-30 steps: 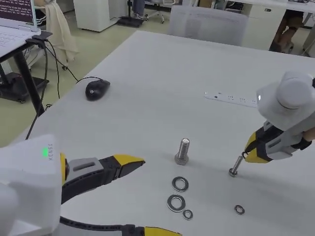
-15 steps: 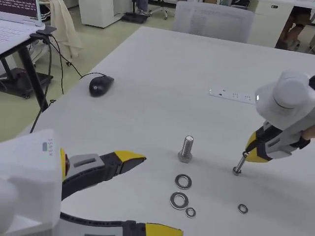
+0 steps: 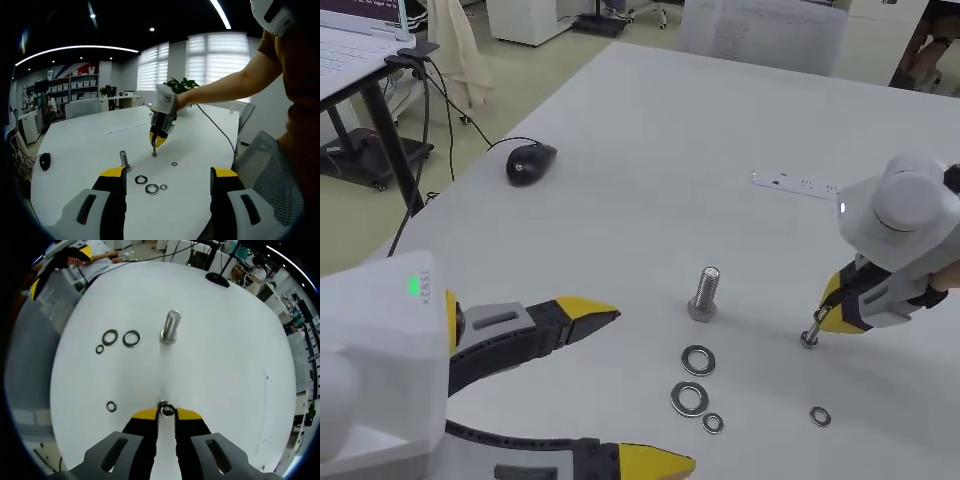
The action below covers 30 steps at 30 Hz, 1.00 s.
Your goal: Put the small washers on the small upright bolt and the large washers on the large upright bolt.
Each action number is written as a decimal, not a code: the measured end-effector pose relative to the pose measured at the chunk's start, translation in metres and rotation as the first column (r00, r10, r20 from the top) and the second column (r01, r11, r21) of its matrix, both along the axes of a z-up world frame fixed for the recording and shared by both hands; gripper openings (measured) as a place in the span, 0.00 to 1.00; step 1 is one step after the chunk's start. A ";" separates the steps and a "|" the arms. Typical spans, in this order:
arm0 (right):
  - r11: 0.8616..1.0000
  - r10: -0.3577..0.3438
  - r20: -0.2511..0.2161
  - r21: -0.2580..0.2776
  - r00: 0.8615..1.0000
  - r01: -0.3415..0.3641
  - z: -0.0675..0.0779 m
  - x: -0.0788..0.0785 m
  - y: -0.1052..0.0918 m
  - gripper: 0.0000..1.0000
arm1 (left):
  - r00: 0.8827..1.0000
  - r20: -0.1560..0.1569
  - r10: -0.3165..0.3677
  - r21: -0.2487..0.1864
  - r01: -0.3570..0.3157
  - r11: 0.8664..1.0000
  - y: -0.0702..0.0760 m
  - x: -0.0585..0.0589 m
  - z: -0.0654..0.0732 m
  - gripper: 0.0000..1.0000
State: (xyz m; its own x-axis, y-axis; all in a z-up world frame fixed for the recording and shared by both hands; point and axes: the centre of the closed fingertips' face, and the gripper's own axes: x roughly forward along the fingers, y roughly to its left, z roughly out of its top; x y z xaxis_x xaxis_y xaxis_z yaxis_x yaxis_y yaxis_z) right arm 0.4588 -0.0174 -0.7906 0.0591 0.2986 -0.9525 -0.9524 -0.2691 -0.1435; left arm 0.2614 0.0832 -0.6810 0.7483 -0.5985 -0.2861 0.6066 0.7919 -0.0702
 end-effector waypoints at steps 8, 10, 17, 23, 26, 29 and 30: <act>1.000 0.010 -0.006 0.007 1.000 -0.010 -0.012 0.000 0.003 0.12 | 1.000 0.001 0.004 -0.006 -0.004 1.000 0.000 0.000 0.001 0.67; 1.000 0.009 -0.010 0.004 1.000 -0.009 -0.015 -0.001 0.004 0.12 | 1.000 -0.002 0.004 -0.005 -0.004 1.000 -0.001 -0.001 0.000 0.67; 1.000 0.019 -0.008 0.018 1.000 -0.019 -0.023 -0.001 0.007 0.13 | 1.000 -0.005 0.008 -0.008 -0.008 1.000 -0.002 -0.002 0.000 0.67; 1.000 0.015 -0.014 0.017 1.000 -0.015 -0.024 -0.003 0.005 0.14 | 1.000 -0.006 0.015 -0.005 -0.015 1.000 -0.001 -0.002 0.001 0.67; 1.000 0.013 -0.011 0.024 1.000 -0.013 -0.021 -0.003 0.004 0.14 | 1.000 -0.007 0.016 -0.002 -0.016 1.000 -0.001 -0.003 0.001 0.67; 1.000 0.008 -0.011 0.025 1.000 -0.007 -0.017 -0.004 0.002 0.14 | 1.000 -0.008 0.017 0.000 -0.017 1.000 -0.001 -0.003 0.001 0.67; 1.000 0.006 -0.006 0.027 1.000 -0.006 -0.015 -0.004 0.000 0.14 | 1.000 -0.007 0.017 0.001 -0.017 1.000 -0.001 -0.003 0.001 0.67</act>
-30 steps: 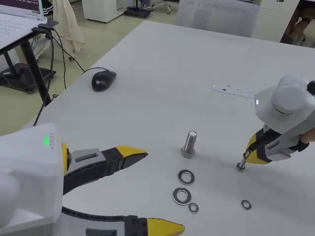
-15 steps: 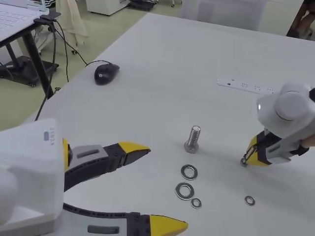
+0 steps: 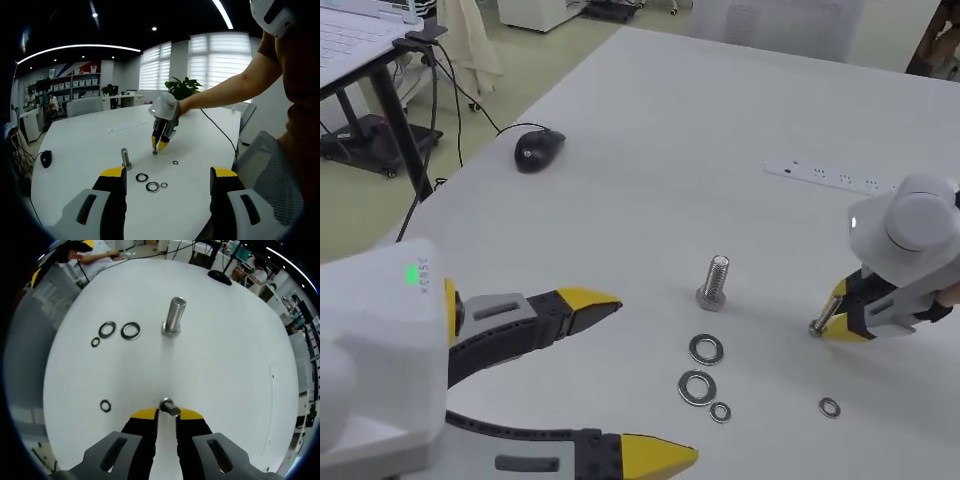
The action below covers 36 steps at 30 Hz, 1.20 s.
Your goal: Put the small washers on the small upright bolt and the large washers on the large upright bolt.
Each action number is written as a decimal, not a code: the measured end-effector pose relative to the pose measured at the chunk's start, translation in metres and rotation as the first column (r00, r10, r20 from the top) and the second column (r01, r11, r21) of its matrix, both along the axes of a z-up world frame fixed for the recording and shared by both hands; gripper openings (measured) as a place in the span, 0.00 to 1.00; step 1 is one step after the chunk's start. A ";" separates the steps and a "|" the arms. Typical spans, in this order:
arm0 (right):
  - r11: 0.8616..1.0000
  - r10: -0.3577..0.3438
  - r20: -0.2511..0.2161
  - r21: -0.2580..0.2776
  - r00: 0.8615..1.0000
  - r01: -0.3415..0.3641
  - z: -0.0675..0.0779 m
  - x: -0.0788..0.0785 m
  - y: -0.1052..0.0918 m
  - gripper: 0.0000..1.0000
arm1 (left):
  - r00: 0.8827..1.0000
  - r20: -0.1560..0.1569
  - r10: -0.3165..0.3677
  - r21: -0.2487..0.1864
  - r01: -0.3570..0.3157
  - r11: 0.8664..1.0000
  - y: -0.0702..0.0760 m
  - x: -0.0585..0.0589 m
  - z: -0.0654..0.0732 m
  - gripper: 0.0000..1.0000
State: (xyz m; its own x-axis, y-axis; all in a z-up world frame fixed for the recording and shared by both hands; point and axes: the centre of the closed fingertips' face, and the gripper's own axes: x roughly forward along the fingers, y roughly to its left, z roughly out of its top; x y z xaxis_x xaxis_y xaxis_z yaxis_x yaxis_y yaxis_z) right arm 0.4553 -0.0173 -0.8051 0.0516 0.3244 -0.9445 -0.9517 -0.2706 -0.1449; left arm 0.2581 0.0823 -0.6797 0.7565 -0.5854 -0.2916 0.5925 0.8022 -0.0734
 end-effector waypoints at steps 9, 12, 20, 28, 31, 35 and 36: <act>1.000 -0.017 0.010 0.014 1.000 0.017 0.012 -0.009 -0.011 0.14 | 1.000 0.016 -0.007 0.011 0.007 1.000 -0.002 -0.003 0.006 0.67; 1.000 -0.018 0.008 0.018 1.000 0.017 0.015 -0.016 -0.016 0.14 | 1.000 0.020 -0.013 0.016 0.012 1.000 -0.005 -0.005 0.008 0.67; 0.999 -0.035 0.004 0.032 0.999 0.035 0.021 -0.034 -0.028 0.14 | 0.999 0.033 -0.040 0.032 0.039 0.999 -0.012 -0.012 0.012 0.67; 0.998 -0.050 -0.021 0.031 0.999 0.051 0.015 -0.052 -0.035 0.14 | 0.998 0.045 -0.050 0.039 0.048 0.998 -0.014 -0.017 0.014 0.67; 0.998 -0.047 -0.031 0.028 0.998 0.048 0.010 -0.059 -0.036 0.14 | 0.998 0.047 -0.050 0.041 0.048 0.998 -0.014 -0.018 0.014 0.67; 0.999 -0.042 -0.041 0.020 0.998 0.043 0.004 -0.067 -0.037 0.14 | 0.997 0.051 -0.052 0.037 0.050 0.998 -0.015 -0.020 0.016 0.68; 0.999 -0.042 -0.044 0.021 0.998 0.043 0.003 -0.069 -0.037 0.14 | 0.997 0.051 -0.052 0.041 0.050 0.998 -0.014 -0.020 0.015 0.68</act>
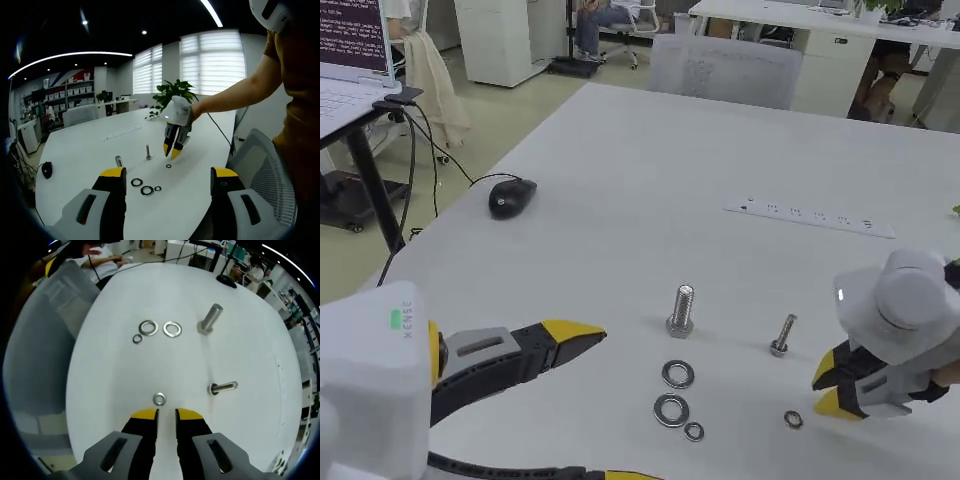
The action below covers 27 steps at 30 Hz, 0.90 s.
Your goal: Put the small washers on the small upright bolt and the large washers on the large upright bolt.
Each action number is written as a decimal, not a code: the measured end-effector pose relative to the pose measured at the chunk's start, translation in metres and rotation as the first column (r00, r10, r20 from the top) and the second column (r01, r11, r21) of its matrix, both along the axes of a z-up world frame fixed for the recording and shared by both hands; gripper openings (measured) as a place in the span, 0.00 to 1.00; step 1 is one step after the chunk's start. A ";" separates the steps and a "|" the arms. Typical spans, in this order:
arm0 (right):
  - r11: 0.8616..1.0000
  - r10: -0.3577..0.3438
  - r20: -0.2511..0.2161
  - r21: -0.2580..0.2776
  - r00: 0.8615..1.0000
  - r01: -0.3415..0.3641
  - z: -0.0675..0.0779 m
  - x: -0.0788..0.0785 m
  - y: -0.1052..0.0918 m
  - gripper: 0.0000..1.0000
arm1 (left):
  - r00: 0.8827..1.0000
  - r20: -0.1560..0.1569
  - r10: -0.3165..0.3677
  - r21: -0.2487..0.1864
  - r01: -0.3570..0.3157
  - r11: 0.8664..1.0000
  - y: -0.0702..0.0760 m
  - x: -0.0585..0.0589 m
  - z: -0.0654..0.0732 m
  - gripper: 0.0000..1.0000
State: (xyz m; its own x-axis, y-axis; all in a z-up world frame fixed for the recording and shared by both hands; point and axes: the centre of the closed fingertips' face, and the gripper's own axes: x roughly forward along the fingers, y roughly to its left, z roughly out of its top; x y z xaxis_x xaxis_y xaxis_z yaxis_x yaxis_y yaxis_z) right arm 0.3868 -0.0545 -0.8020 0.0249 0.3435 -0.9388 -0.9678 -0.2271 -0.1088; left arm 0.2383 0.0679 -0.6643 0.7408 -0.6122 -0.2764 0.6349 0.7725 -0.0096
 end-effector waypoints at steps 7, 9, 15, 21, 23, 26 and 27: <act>1.000 0.007 -0.018 -0.008 1.000 -0.007 -0.008 -0.007 0.002 0.14 | 1.000 -0.002 -0.002 0.005 0.002 1.000 0.001 0.000 -0.001 0.68; 1.000 0.008 -0.025 -0.008 1.000 -0.008 -0.011 -0.008 0.003 0.14 | 1.000 0.000 0.000 0.002 0.000 1.000 0.002 0.000 0.000 0.68; 1.000 0.012 -0.033 -0.016 0.999 -0.012 -0.015 -0.009 0.005 0.15 | 1.000 -0.003 0.002 0.006 -0.002 1.000 0.008 0.003 -0.004 0.68; 1.000 0.014 -0.043 -0.016 0.999 -0.015 -0.017 -0.011 0.009 0.15 | 1.000 -0.002 0.000 0.004 0.000 1.000 0.006 0.005 -0.003 0.68; 1.000 0.016 -0.044 -0.020 0.999 -0.017 -0.019 -0.010 0.009 0.17 | 1.000 -0.001 0.001 0.004 -0.001 1.000 0.006 0.005 -0.002 0.68; 1.000 0.010 -0.047 -0.025 0.999 -0.012 -0.021 -0.009 0.008 0.17 | 1.000 -0.004 0.004 0.002 -0.004 1.000 0.007 0.005 -0.002 0.68; 1.000 0.011 -0.048 -0.027 0.999 -0.012 -0.021 -0.009 0.008 0.17 | 1.000 -0.006 0.005 0.003 -0.005 1.000 0.007 0.005 -0.003 0.68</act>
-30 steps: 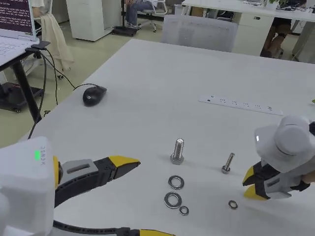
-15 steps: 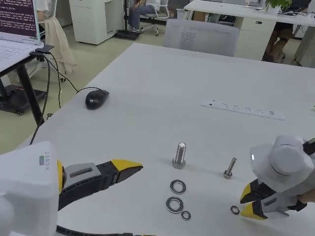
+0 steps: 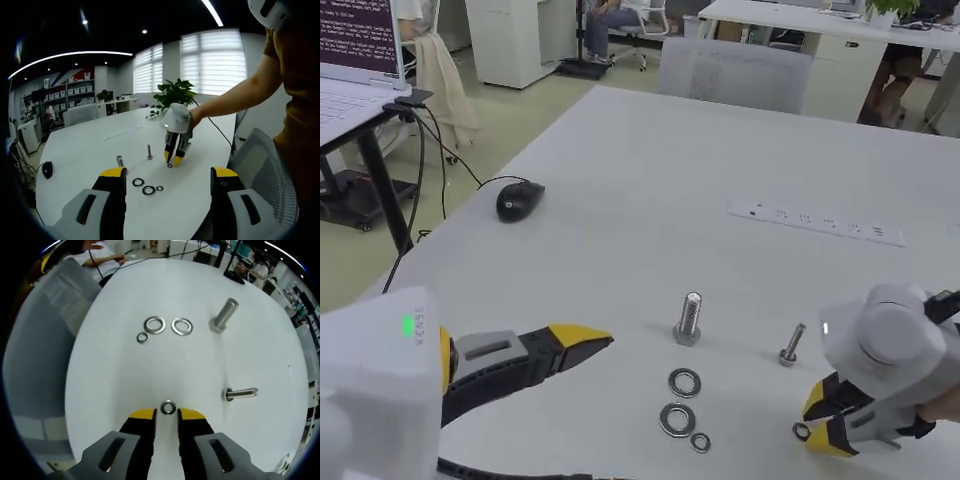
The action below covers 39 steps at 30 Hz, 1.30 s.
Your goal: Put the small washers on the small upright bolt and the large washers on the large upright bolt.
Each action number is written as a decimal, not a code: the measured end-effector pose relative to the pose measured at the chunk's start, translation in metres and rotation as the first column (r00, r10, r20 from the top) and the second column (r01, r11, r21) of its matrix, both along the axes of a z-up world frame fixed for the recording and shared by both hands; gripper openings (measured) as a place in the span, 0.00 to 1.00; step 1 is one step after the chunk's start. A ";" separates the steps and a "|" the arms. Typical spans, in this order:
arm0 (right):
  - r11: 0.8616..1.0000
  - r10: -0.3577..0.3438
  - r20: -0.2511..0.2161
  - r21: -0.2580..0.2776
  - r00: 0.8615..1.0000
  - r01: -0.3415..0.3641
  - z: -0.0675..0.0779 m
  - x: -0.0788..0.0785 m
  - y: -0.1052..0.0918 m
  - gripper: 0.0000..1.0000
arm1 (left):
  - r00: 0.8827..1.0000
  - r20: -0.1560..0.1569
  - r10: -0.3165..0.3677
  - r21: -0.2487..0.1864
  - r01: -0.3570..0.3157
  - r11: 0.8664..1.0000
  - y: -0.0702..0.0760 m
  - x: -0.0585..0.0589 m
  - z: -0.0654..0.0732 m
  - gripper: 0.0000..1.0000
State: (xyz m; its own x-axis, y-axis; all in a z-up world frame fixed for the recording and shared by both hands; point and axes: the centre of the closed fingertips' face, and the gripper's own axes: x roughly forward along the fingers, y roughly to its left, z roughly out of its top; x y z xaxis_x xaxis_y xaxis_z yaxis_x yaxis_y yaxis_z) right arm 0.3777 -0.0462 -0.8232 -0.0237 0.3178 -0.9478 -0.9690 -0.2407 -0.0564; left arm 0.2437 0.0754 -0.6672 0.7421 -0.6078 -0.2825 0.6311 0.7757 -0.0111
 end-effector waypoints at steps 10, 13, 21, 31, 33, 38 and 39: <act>1.000 -0.002 -0.034 -0.015 0.999 0.001 -0.003 -0.002 0.002 0.18 | 1.000 -0.009 0.004 -0.005 -0.004 1.000 -0.002 0.000 -0.003 0.68; 1.000 0.000 -0.035 -0.013 0.999 -0.001 -0.003 -0.002 0.002 0.17 | 1.000 -0.008 0.007 -0.011 -0.007 1.000 -0.002 0.000 -0.003 0.68; 0.999 0.020 -0.022 -0.025 1.000 -0.020 -0.005 0.000 0.003 0.14 | 1.000 -0.013 0.010 -0.014 -0.011 1.000 -0.004 0.001 -0.005 0.68; 0.999 0.010 -0.016 -0.033 1.000 -0.010 -0.005 0.001 0.002 0.11 | 1.000 -0.010 0.006 -0.007 -0.006 1.000 -0.005 0.001 -0.006 0.67; 0.999 0.003 -0.018 -0.035 1.000 -0.004 -0.004 0.001 0.002 0.11 | 1.000 -0.008 0.008 -0.009 -0.008 1.000 -0.005 0.001 -0.005 0.67; 0.999 0.009 -0.011 -0.039 1.000 -0.010 0.000 0.003 0.001 0.11 | 1.000 -0.012 0.006 -0.006 -0.007 1.000 -0.005 0.000 -0.006 0.67; 0.999 0.008 -0.006 -0.037 1.000 -0.009 0.002 0.005 0.000 0.11 | 1.000 -0.012 0.007 -0.006 -0.007 1.000 -0.005 0.000 -0.006 0.67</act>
